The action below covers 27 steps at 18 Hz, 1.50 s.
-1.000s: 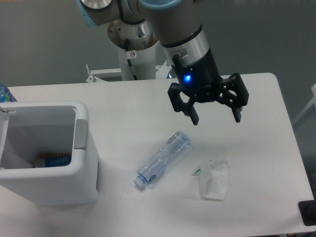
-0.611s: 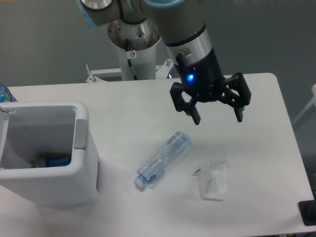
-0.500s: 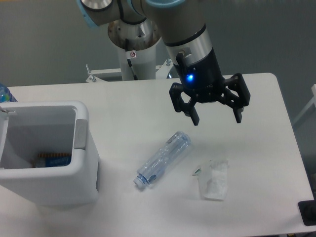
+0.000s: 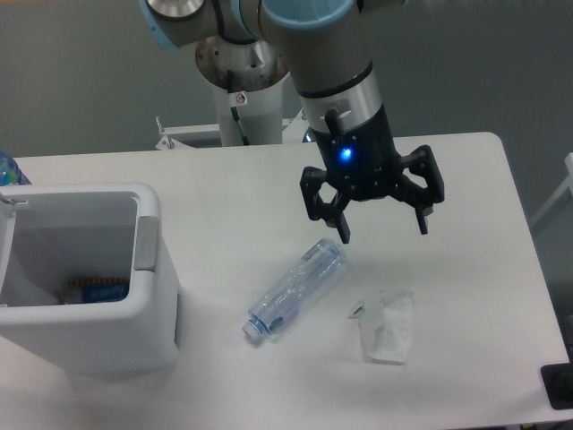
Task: Place the trash in the trash can
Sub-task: 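Lower the gripper onto the clear plastic wrapper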
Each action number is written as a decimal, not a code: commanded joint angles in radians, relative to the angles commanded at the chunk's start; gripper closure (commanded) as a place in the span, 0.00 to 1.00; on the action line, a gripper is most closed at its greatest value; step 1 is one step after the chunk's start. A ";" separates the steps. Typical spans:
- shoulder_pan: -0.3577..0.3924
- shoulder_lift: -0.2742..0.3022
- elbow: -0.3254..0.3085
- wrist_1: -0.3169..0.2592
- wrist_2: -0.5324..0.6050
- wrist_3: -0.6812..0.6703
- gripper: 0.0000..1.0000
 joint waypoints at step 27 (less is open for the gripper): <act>0.067 -0.297 -0.103 0.032 -0.014 0.357 0.00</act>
